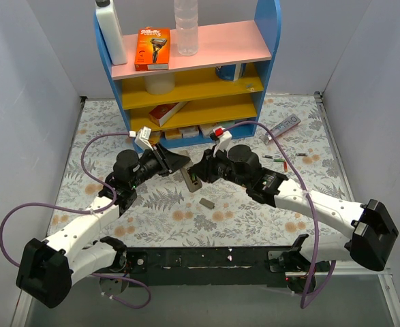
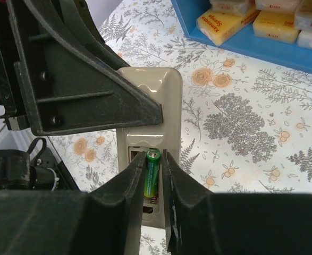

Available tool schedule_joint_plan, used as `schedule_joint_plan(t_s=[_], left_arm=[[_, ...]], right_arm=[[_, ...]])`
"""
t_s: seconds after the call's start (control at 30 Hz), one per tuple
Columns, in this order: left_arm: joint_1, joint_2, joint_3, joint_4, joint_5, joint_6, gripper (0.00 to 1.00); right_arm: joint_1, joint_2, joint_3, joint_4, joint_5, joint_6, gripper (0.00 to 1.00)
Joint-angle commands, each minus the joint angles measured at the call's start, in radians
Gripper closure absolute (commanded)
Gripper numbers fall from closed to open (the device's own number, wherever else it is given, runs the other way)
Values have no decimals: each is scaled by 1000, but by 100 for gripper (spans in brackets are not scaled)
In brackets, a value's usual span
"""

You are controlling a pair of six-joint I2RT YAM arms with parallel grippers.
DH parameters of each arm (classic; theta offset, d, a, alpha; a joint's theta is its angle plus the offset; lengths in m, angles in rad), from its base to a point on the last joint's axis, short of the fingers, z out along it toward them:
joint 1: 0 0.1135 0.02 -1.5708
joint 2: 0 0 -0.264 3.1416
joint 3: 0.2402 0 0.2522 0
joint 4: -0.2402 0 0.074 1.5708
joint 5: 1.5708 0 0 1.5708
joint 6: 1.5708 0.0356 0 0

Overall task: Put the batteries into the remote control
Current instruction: Load the battery into the remote control.

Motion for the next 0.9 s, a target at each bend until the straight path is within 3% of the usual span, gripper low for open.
schedule_joint_plan(t_s=[0.0, 0.1, 0.23, 0.33, 0.87], left_arm=[[1, 7, 55, 1, -9, -15, 100], [1, 11, 57, 3, -3, -27, 100], [1, 17, 63, -3, 1, -29, 100], [1, 22, 68, -8, 10, -27, 100], [1, 11, 74, -31, 14, -33, 100]], right_arm=[[1, 10, 53, -5, -14, -87, 78], [4, 19, 56, -8, -12, -133, 82], [10, 29, 61, -8, -43, -194, 96], [12, 32, 64, -4, -56, -230, 99], [19, 6, 19, 64, -64, -336, 99]])
